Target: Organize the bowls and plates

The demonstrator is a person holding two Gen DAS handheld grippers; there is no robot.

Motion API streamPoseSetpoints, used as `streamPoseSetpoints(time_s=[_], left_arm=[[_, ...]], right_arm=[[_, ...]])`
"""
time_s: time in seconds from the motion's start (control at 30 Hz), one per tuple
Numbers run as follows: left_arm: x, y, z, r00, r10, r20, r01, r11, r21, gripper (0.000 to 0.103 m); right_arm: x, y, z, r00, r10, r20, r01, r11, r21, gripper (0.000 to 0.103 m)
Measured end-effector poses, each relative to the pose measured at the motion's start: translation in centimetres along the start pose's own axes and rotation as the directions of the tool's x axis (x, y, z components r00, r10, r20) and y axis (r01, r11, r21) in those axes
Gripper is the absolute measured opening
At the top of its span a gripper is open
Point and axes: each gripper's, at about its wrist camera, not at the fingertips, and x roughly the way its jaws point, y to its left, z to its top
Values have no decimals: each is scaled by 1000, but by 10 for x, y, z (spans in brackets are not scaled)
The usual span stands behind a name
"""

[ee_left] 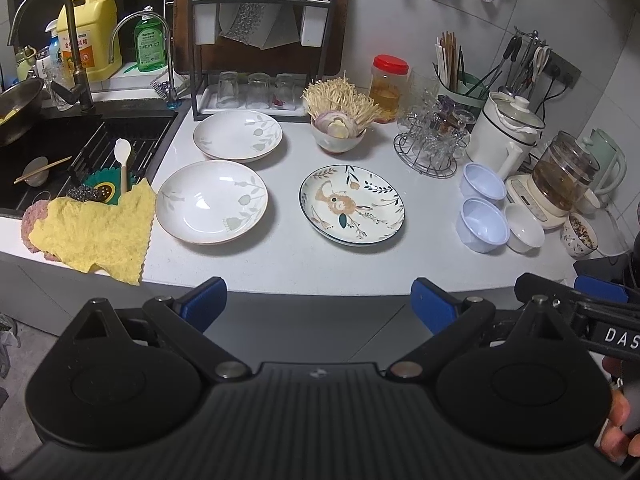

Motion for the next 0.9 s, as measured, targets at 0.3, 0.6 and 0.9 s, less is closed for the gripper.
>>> streamPoseSetpoints(time_s=[0.3, 0.6, 0.9], left_arm=[[1, -17, -4, 1000, 24, 9, -24, 1000, -4, 100], [-3, -30, -11, 998, 64, 6, -64, 998, -30, 100], [-5, -48, -17, 996, 91, 13, -90, 994, -59, 100]], right_arm=[[-1, -11, 5, 998, 55, -36, -54, 998, 15, 103], [0, -26, 5, 995, 80, -51, -81, 997, -9, 103], [3, -43, 5, 988, 136, -67, -137, 991, -7, 103]])
